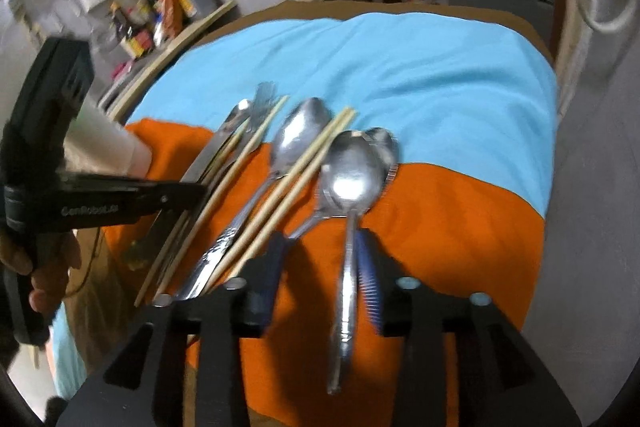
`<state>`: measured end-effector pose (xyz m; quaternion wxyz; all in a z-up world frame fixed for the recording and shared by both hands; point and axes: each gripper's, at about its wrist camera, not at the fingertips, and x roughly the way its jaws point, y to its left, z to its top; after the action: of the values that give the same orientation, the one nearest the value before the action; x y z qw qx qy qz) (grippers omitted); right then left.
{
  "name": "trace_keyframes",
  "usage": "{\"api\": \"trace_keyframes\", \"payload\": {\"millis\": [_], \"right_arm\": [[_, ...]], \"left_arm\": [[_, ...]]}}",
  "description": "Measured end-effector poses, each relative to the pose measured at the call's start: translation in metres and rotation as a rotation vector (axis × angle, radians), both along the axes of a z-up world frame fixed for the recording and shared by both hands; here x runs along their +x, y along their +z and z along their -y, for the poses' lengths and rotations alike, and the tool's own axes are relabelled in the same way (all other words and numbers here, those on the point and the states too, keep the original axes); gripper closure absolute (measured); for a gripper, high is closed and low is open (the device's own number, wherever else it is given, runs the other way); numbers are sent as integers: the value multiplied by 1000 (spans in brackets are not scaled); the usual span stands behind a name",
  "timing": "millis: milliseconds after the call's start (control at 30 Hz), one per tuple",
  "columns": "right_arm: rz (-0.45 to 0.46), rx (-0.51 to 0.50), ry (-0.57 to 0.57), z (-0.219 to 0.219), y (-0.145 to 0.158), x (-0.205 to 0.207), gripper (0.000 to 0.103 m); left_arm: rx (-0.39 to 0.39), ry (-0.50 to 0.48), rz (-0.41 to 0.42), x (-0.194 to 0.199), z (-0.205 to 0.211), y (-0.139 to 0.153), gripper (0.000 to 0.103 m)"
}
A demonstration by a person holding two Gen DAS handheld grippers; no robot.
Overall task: Organize utensils
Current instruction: 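Lower the left tool onto a chopstick while the right tool grasps a spoon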
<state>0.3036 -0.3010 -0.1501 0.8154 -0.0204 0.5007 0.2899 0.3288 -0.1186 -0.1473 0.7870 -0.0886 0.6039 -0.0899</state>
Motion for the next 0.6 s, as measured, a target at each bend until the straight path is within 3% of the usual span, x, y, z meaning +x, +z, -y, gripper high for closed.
{"api": "trace_keyframes", "payload": {"millis": [100, 133, 267, 433, 533, 600], "right_arm": [[16, -49, 7, -9, 0, -2, 69], [4, -39, -4, -7, 0, 0, 76], [-91, 63, -29, 11, -2, 8, 80], [-119, 114, -44, 23, -3, 8, 84], [-80, 49, -46, 17, -1, 4, 94], [-75, 15, -52, 13, 0, 4, 94]], "left_arm": [[12, -1, -1, 1, 3, 0, 100], [9, 4, -2, 1, 3, -2, 100], [-59, 48, -13, -2, -7, -4, 100], [-61, 21, -7, -11, -14, -2, 100], [-53, -21, -12, -9, -12, -3, 100], [-46, -57, -22, -4, -8, -5, 99]]}}
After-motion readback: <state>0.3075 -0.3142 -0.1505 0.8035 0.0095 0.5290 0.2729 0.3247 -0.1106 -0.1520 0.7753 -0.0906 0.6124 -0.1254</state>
